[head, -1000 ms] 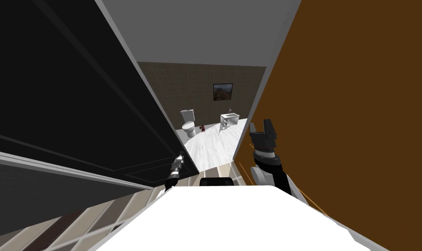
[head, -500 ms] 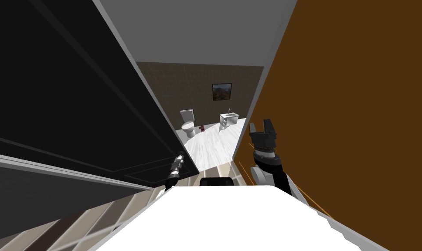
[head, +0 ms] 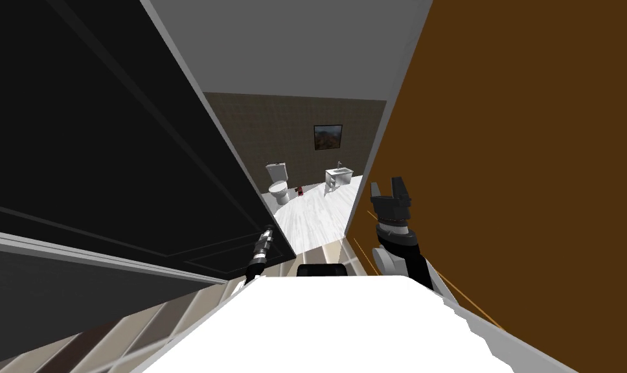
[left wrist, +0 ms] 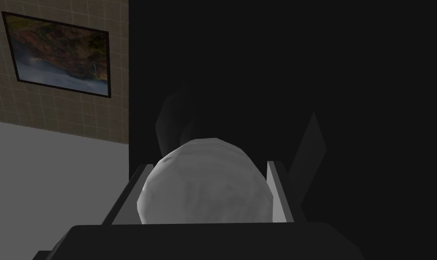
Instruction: Pull the door open
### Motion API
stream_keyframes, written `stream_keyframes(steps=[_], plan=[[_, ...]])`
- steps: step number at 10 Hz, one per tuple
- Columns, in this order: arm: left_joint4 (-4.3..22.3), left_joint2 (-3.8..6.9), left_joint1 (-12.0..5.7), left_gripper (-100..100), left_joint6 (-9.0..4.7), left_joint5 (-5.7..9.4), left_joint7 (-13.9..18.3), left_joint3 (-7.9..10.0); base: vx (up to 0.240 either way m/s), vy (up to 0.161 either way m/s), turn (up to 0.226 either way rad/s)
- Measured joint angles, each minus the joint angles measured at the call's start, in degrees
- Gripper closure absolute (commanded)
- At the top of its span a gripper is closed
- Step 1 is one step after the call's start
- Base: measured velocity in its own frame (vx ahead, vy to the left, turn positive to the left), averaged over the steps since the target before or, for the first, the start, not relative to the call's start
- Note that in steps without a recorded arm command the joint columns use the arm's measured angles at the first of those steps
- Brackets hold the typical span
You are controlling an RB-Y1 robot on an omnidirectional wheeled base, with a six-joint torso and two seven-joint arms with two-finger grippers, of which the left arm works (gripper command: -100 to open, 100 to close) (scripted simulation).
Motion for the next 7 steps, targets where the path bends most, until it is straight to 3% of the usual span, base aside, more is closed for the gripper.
stream_keyframes(steps=[7], plan=[[0.5,0.6,-0.43,100,-0.01,3.18,9.8,-1.48,-0.033,0.011,-0.037]])
